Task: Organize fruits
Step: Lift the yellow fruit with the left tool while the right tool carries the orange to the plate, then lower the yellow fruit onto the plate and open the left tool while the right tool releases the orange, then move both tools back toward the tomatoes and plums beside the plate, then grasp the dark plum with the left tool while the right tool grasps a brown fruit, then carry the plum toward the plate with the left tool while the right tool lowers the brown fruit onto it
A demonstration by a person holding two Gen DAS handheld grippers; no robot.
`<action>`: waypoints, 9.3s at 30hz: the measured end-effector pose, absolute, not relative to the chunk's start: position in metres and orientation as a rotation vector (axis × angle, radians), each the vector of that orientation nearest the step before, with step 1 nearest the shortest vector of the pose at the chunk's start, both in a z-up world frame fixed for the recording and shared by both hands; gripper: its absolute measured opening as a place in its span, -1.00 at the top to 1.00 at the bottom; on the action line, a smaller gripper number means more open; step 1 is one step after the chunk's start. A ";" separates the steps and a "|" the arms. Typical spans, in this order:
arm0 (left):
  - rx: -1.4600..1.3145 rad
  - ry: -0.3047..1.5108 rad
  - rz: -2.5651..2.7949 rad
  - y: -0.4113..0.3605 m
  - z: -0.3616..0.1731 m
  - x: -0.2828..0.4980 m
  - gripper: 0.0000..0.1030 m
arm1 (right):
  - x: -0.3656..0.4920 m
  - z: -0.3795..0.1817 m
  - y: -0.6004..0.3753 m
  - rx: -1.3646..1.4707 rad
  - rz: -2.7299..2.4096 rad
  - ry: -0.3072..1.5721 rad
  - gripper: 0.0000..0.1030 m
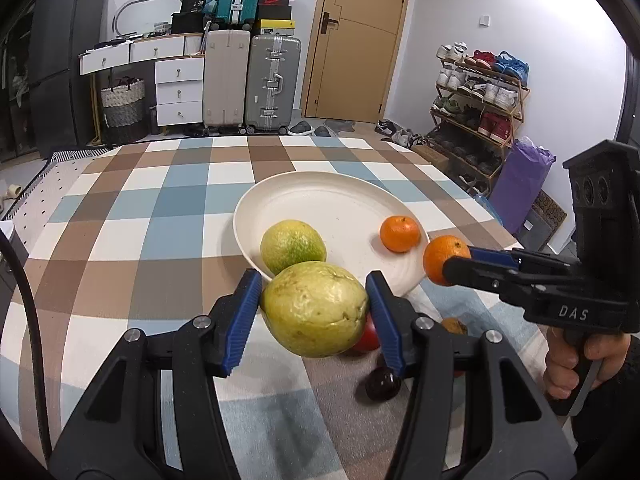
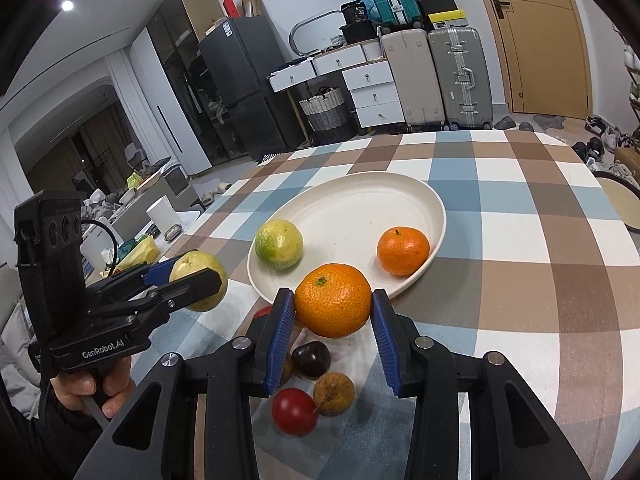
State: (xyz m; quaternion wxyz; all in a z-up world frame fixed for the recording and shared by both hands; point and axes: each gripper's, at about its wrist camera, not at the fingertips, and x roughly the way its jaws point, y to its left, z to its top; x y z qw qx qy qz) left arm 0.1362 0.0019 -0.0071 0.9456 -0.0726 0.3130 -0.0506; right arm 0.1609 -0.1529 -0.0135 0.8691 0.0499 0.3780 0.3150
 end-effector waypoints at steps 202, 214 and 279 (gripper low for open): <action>-0.004 0.849 -0.267 -0.040 -0.041 0.120 0.60 | 0.127 -0.046 -0.127 -0.279 0.701 0.919 0.46; -0.025 0.816 -0.252 -0.030 -0.032 0.117 0.60 | 0.130 -0.035 -0.136 -0.229 0.697 0.868 0.46; -0.077 0.742 -0.091 -0.006 -0.030 0.196 0.60 | 0.187 -0.028 -0.133 -0.016 0.638 0.822 0.46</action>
